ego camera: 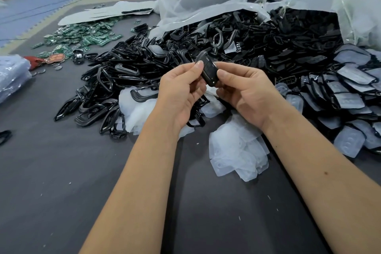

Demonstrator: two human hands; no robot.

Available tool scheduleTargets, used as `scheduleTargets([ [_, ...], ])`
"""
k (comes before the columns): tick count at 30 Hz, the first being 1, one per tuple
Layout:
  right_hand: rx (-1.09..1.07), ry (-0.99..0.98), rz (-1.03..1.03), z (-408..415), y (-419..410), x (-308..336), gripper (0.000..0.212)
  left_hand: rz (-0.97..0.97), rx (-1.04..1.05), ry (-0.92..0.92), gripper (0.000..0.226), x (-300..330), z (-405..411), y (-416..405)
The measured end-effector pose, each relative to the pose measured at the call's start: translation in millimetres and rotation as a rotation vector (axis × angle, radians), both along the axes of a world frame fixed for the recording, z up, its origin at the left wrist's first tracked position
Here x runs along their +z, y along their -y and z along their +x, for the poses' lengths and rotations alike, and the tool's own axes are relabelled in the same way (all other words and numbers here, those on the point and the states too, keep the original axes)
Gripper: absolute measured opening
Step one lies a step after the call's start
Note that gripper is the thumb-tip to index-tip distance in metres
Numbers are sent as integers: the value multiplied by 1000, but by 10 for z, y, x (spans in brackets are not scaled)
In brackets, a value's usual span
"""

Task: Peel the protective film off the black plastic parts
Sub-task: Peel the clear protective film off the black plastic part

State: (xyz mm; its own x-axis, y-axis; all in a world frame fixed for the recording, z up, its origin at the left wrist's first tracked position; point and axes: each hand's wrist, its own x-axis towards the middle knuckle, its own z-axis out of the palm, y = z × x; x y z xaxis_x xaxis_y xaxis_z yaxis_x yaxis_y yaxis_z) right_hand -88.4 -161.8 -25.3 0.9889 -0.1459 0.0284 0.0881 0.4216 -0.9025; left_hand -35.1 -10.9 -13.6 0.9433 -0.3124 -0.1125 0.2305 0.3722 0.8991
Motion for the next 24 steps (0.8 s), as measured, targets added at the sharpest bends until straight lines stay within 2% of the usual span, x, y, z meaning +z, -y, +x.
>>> scheduleTargets([
  [4, -92, 89, -57, -1, 7, -16, 27, -42, -32, -27, 10, 5, -10, 21],
  [9, -117, 129, -109, -1, 10, -23, 25, -43, -49, 4, 12, -10, -12, 47],
  [19, 1, 31, 88, -17, 31, 8, 50, 9, -12, 73, 10, 3, -29, 56],
  [24, 29, 58, 55, -40, 58, 8, 53, 6, -46, 94, 11, 21, -41, 36],
])
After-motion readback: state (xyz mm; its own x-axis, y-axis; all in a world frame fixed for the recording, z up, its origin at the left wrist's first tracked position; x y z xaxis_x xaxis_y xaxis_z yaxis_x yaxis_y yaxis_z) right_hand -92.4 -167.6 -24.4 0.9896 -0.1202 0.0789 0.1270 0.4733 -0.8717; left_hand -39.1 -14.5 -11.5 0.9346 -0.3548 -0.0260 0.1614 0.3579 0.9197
